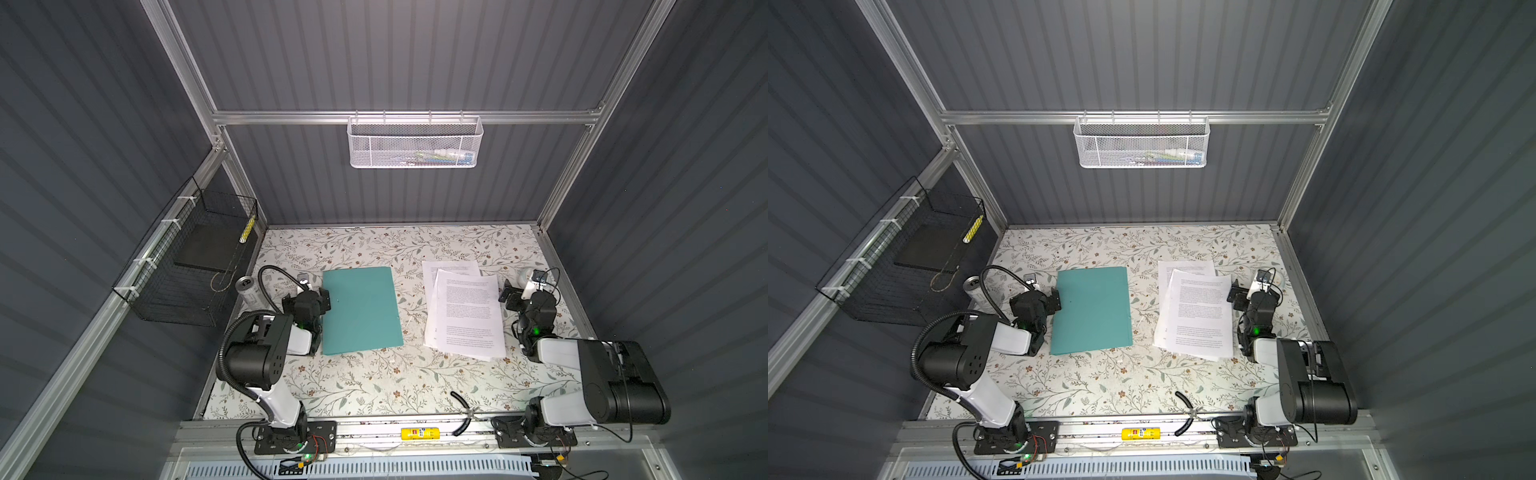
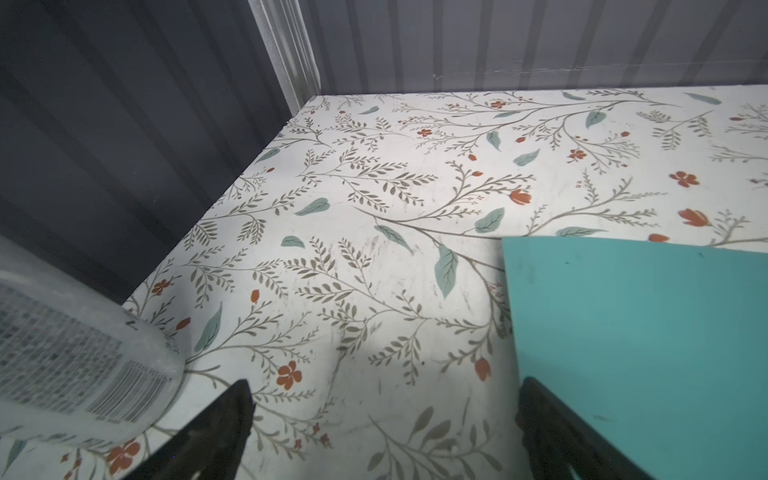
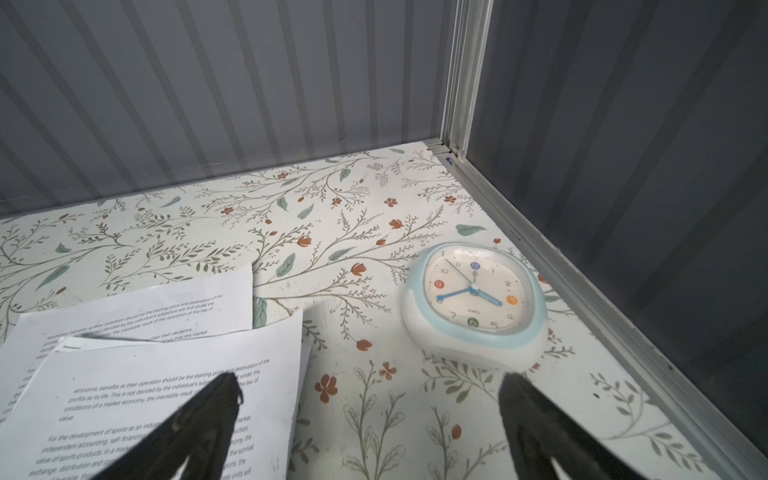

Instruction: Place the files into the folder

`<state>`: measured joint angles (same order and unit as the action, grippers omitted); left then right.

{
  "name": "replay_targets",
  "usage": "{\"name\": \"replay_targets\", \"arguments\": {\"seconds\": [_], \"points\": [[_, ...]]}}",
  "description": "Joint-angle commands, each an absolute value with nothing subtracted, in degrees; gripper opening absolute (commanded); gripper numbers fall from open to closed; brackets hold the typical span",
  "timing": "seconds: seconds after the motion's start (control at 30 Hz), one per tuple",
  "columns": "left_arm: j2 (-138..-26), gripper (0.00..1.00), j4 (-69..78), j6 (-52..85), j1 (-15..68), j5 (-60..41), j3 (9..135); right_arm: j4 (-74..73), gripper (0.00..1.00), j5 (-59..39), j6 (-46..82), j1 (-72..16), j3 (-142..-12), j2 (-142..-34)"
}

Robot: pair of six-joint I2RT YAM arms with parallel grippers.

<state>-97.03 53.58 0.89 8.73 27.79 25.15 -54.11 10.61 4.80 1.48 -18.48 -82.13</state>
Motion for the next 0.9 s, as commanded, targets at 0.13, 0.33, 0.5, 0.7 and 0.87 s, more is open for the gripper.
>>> {"name": "replay_targets", "arguments": {"seconds": [0.13,0.33,0.5,0.7,0.87], "points": [[-88.09,1.0,28.71,3.11,9.6,35.02,36.95,-27.8,0.99,15.02,4.52,-0.35,-32.33,-75.18],[-85.17,1.0,0.25,18.81,9.66,34.88,50.06,-9.13,0.99,10.16,17.05,-0.46,-42.29,-70.24],[-78.36,1.0,-12.01,27.56,13.71,25.0,51.23,0.07,0.99,3.5,25.43,-3.4,-45.15,-66.45],[-64.3,1.0,-21.85,43.42,17.15,16.1,44.19,7.38,0.99,-10.6,32.59,-6.58,-47.81,-66.74],[-50.29,0.97,-28.64,55.36,18.38,8.81,36.32,5.7,0.99,-24.13,35.83,-9.49,-46.76,-67.33]]}}
